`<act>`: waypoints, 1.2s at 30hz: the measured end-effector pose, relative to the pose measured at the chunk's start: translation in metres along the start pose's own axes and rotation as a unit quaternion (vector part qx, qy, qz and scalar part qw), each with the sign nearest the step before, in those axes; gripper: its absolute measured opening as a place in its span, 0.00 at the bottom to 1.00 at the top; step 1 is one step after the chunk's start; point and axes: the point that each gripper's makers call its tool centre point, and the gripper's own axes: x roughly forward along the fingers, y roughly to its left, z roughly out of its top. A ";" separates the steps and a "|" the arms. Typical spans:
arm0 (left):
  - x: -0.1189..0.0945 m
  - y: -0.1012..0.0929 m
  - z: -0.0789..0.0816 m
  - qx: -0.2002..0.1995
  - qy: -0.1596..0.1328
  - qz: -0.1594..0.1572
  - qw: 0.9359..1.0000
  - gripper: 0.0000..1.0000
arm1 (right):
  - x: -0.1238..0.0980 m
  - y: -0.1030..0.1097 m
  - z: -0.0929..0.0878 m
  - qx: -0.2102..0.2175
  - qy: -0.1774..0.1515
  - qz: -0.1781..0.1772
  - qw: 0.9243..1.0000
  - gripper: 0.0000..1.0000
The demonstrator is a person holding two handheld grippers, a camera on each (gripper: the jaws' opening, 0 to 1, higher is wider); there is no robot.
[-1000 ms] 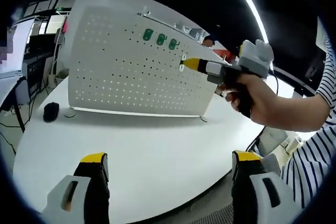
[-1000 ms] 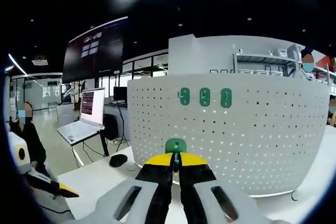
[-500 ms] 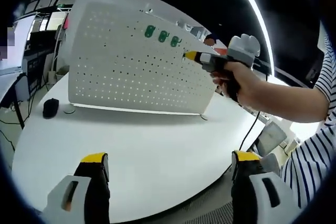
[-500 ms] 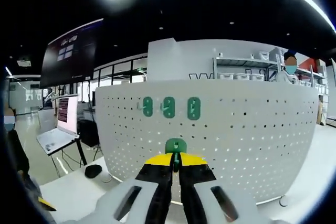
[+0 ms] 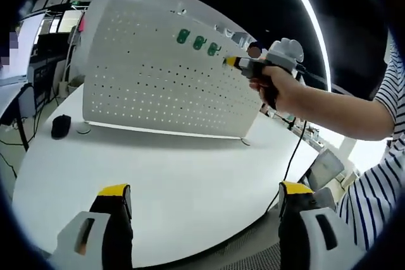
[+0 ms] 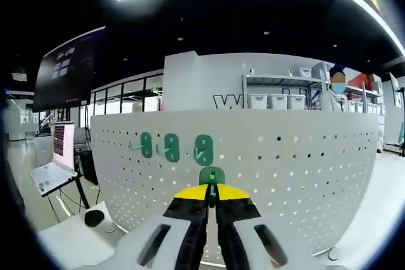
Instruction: Insert the hook assembly into the mounting plate slot until the hook locks in place.
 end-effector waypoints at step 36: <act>0.002 0.000 -0.005 -0.005 0.011 -0.003 1.000 0.96 | 0.030 -0.030 0.029 -0.031 -0.058 -0.053 0.996 0.00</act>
